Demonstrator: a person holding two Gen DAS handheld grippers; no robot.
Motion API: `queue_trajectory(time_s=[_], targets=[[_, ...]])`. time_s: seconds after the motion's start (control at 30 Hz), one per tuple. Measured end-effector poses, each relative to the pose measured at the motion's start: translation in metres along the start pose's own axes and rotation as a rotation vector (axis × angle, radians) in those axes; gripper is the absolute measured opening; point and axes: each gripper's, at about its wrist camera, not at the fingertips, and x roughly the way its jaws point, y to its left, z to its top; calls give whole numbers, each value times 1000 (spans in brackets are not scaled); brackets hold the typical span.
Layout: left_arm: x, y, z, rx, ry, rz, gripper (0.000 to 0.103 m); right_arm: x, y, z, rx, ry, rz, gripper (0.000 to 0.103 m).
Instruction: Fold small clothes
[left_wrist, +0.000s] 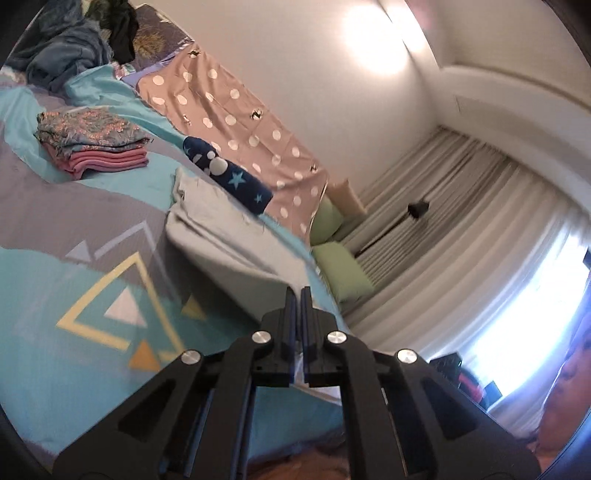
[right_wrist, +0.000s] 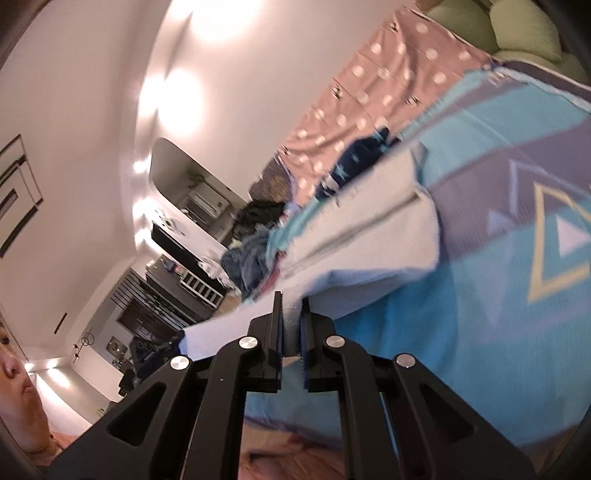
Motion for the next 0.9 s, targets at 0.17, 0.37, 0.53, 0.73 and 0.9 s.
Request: queue_trajectory(time_s=[0.17,0.37,0.53,0.73,0.9], targets=[[17,4,18,-37,-9,-1,2,11,3,24,-25,-29,12,7],[31,-3,42,-12,-19,17,2,31,2,51,-53,-39,10,7],[54,2,61,-13,-14,38,2,55,-10,73,-45,-44,-10,7],[87,11,90,-21,-11,61,2,80,-27,97,-18,-52,-28,7],[111,20,108,-36,-13,72,2,96,-38,112,-9,-46,-54,7]])
